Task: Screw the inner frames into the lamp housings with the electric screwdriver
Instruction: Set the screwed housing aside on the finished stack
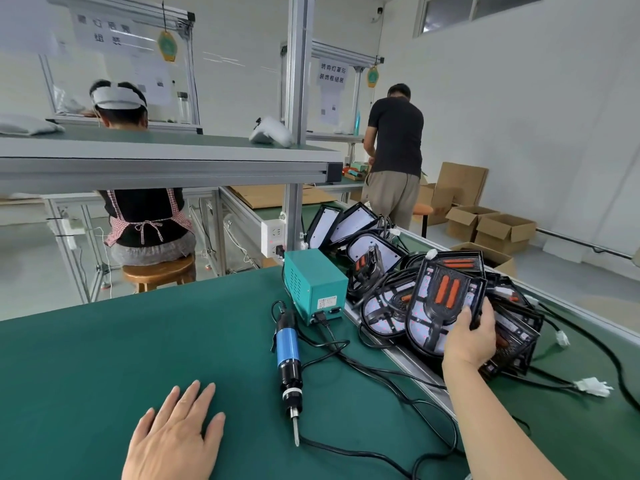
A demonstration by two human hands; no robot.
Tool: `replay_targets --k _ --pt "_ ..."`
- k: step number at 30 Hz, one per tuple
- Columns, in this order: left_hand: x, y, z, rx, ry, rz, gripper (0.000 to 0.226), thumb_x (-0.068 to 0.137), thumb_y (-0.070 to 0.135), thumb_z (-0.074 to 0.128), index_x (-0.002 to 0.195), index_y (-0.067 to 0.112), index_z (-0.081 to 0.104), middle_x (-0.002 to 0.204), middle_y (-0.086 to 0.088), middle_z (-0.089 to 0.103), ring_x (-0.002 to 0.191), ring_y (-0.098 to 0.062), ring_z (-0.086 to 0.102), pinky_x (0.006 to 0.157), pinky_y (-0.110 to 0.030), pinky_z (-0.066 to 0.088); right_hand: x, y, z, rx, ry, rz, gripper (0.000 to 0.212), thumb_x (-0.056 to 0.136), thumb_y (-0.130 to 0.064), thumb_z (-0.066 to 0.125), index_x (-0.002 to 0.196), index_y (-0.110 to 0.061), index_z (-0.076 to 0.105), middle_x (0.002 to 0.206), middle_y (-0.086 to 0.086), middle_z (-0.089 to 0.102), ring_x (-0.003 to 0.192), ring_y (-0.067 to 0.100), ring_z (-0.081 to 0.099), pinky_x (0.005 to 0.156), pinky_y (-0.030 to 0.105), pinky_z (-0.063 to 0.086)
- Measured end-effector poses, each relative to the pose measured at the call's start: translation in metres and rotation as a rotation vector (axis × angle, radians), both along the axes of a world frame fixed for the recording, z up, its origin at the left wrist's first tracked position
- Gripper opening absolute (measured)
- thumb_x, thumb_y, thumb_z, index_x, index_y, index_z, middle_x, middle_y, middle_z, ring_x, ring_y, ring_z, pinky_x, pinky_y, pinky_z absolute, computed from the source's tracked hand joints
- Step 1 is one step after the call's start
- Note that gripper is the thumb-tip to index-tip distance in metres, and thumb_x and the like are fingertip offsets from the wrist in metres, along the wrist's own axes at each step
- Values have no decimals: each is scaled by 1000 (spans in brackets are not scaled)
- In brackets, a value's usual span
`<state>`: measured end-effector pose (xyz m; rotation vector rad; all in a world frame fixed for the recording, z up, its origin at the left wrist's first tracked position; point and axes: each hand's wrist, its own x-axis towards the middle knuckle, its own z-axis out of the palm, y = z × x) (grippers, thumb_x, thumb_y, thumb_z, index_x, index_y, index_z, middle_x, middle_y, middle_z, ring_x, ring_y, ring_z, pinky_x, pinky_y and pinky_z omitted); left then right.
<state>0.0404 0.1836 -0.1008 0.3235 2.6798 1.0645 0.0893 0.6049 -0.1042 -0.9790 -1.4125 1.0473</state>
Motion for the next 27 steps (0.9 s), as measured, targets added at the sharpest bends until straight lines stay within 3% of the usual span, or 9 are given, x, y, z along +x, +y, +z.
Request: replay_targets --k 6,11,16,19,21,23,25,27 --pt "1 -3 -1 23 25 -8 56 101 61 18 156 53 10 166 28 5 155 -1 1 126 -30 6 9 -14 -12 101 -154 -51 51 97 -3 57 147 -15 53 138 23 49 126 44 43 104 57 39" --pt "1 -4 -4 38 33 -22 56 101 61 20 156 52 12 166 27 8 155 -2 2 126 -30 7 16 -7 -14 90 -271 -93 58 96 -6 61 151 -13 43 144 22 44 128 44 39 108 58 35" --pt "0 -6 -5 40 38 -28 57 101 61 19 156 51 13 166 25 8 155 -3 1 126 -32 6 23 -9 -12 100 -248 -73 61 95 -5 62 152 -11 42 145 25 44 131 46 37 112 57 30" --pt "-1 -8 -7 46 42 -30 57 101 61 18 157 50 13 167 24 8 155 -3 1 126 -32 6 29 -24 -11 271 -292 -72 62 91 2 59 150 -10 44 148 22 43 134 45 37 110 57 28" --pt "-1 -7 -8 42 41 -31 57 101 61 18 157 50 13 167 25 8 155 -3 1 126 -32 6 32 -31 -8 560 -413 -58 56 95 -11 55 150 -14 46 153 17 40 140 40 34 114 57 23" --pt "-2 -7 -8 35 43 -25 57 101 61 18 157 50 12 166 25 8 155 -3 1 126 -32 6 29 -34 2 815 -601 28 54 99 -40 44 151 -26 45 161 11 34 150 35 23 121 56 10" --pt "-2 -7 -9 24 48 -21 57 101 61 18 156 51 12 166 25 8 155 -3 2 126 -31 7 18 -42 12 975 -829 149 66 96 -67 34 153 -36 40 167 7 24 156 32 8 122 55 -5" --pt "-2 -7 -10 15 49 -20 57 101 62 19 156 52 13 166 26 8 155 -2 3 126 -31 7 4 -53 12 1110 -1003 257 74 89 -79 35 154 -43 35 170 5 16 157 33 -1 121 58 -10"
